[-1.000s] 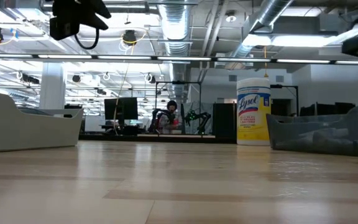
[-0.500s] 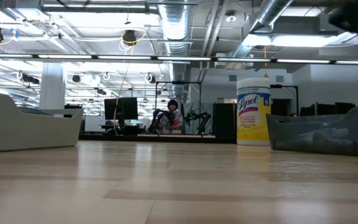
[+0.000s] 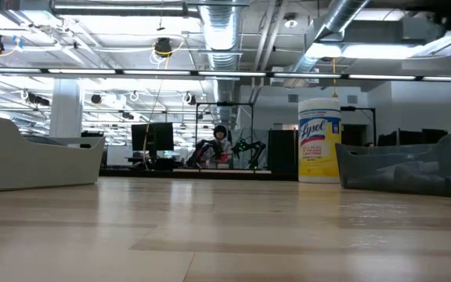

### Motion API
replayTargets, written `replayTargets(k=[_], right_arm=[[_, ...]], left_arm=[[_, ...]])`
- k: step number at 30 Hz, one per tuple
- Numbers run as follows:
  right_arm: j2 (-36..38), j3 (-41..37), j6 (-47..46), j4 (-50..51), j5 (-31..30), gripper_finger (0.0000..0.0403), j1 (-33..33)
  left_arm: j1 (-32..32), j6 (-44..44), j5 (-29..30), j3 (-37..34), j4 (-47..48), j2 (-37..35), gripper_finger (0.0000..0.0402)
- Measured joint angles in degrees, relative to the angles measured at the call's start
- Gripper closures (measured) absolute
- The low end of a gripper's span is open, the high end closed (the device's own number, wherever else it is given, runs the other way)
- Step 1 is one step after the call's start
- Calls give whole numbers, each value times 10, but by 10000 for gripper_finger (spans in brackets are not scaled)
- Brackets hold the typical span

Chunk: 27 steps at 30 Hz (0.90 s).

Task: Pick & Place Travel size toiletries
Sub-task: Return to Home Position

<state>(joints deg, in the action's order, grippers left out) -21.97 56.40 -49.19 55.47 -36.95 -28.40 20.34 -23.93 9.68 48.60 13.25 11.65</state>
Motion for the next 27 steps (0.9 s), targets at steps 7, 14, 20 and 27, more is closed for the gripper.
replayTargets(k=[7, 14, 20, 27], right_arm=[[133, -1, 153, -70, -4, 121, 29], [197, -16, 309, -163, 46, 121, 37], [215, -37, 396, -212, 118, 121, 37], [216, -73, 421, -220, 131, 121, 27]], left_arm=[[0, 73, -78, -2, 4, -31, 309], [0, 73, -91, -22, 3, -49, 309], [0, 86, -100, -70, 3, -78, 309], [0, 102, -109, -147, 2, -113, 309]])
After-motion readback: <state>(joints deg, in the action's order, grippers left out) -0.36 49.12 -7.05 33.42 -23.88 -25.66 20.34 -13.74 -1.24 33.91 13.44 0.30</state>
